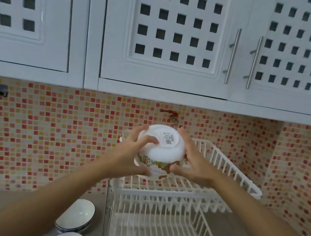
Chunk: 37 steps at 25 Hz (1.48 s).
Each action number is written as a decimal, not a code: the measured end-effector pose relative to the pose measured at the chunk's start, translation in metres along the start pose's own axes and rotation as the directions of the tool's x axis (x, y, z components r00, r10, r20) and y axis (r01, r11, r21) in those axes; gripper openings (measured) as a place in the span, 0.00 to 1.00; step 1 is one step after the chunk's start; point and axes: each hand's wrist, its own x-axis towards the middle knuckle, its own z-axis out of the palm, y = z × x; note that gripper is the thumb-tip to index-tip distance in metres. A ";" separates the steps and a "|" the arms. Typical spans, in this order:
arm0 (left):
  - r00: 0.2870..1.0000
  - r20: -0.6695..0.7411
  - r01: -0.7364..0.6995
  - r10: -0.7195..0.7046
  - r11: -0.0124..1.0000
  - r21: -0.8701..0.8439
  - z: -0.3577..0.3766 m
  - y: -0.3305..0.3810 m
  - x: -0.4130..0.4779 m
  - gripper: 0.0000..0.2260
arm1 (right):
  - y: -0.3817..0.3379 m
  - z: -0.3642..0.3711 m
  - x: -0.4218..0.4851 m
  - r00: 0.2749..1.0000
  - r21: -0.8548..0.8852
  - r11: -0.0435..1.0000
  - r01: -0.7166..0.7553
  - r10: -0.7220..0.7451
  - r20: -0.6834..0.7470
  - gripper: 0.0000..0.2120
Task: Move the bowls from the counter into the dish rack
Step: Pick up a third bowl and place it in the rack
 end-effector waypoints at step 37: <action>0.838 -0.026 0.543 -0.545 0.827 0.148 -0.049 -0.076 -0.107 0.24 | -0.139 0.154 0.036 0.957 0.048 0.995 0.084 -0.068 -0.283 0.31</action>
